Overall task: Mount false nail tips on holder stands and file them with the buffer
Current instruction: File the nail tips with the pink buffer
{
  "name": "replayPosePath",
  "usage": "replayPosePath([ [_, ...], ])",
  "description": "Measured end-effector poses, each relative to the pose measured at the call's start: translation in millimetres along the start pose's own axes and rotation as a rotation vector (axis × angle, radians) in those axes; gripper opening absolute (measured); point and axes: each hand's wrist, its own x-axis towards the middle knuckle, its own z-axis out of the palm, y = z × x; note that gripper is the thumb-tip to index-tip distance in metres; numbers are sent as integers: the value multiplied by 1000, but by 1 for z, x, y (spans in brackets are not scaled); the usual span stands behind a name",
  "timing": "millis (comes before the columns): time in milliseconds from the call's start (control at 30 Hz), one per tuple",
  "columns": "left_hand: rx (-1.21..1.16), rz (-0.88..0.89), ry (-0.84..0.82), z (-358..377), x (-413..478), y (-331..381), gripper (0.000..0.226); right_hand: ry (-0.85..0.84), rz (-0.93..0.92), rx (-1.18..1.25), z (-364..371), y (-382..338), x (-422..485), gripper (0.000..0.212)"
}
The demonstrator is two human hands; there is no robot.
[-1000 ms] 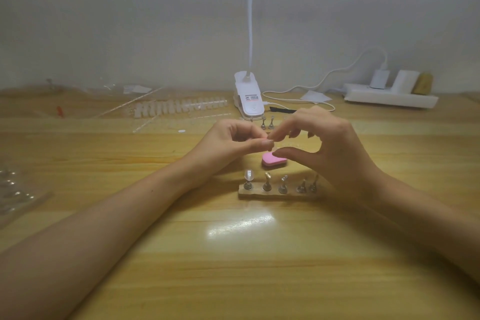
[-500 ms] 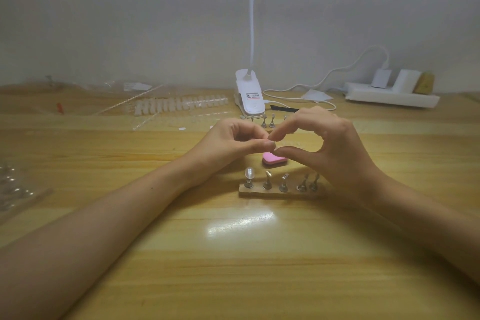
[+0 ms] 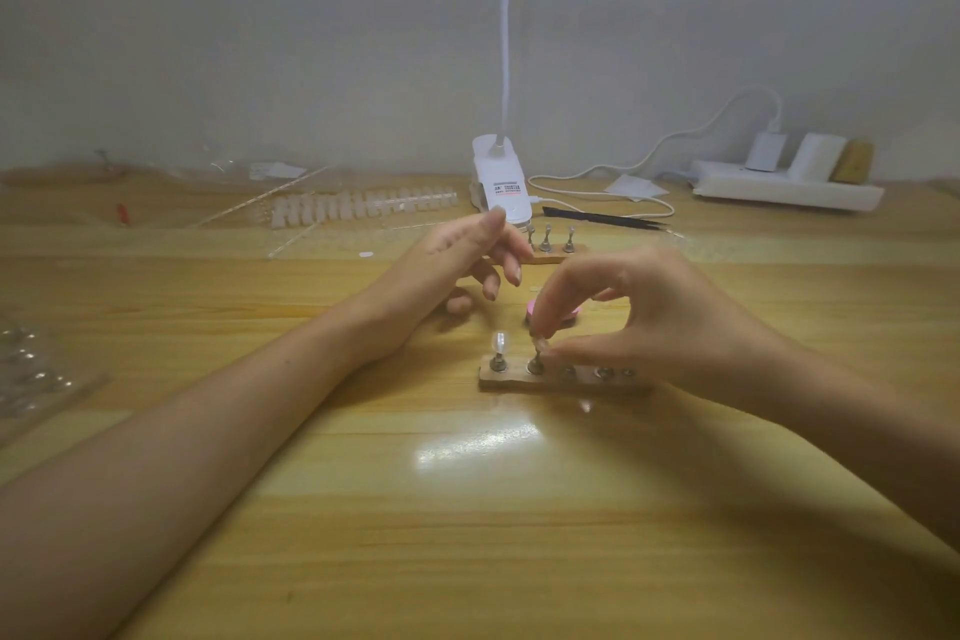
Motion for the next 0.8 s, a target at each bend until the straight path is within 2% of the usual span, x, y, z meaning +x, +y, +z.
replayPosePath([
  [200, -4, -5, -9, 1, 0, 1, 52, 46, 15, -10, 4, -5, -1, 15],
  [800, 37, -21, -17, 2, 0, 2, 51, 10, 194, 56, 6, -11, 1, 16],
])
